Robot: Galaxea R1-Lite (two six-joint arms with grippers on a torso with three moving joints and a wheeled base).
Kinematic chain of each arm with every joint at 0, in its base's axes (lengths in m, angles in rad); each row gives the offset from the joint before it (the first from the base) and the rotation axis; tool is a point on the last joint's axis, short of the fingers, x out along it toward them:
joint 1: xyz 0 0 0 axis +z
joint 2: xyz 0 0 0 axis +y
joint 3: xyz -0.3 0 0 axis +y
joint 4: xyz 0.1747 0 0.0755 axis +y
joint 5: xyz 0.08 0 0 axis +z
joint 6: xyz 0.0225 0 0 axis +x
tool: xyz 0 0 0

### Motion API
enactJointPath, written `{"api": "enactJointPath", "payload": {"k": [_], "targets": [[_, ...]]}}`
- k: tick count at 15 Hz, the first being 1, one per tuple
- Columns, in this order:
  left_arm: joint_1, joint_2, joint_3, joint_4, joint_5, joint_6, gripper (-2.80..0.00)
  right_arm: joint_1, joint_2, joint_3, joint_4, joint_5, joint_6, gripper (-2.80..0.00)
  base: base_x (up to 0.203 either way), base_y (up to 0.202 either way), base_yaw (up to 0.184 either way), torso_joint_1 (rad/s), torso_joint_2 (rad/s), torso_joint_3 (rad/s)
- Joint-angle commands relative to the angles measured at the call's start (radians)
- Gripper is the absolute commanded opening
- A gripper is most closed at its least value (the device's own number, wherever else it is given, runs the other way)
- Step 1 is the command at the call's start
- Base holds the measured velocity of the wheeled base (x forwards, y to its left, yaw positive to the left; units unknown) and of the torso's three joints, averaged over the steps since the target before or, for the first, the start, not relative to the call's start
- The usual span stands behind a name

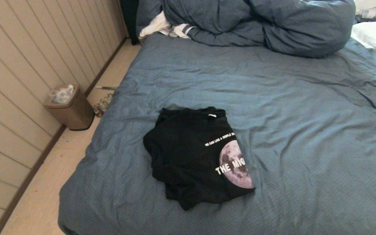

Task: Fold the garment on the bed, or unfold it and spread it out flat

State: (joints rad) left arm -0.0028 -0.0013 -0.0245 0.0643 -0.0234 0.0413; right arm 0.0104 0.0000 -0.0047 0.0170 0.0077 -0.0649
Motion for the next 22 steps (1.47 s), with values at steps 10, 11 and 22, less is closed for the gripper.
{"api": "enactJointPath", "payload": {"k": [10,11,22], "targets": [[0.0,0.0,0.001,-0.001,0.0,0.0,-2.8,0.0,0.002,0.0,0.0,0.0,-0.001,-2.8,0.0,0.0,0.0,0.0,0.0,0.0],[0.0,0.0,0.001,-0.001,0.0,0.0,-2.8,0.0,0.002,0.0,0.0,0.0,-0.001,-2.8,0.0,0.0,0.0,0.0,0.0,0.0],[0.0,0.0,0.001,0.0,0.002,-0.001,-2.8,0.0,0.003,0.003,-0.002,-0.003,0.014,-2.8,0.0,0.0,0.0,0.0,0.0,0.0]]}}
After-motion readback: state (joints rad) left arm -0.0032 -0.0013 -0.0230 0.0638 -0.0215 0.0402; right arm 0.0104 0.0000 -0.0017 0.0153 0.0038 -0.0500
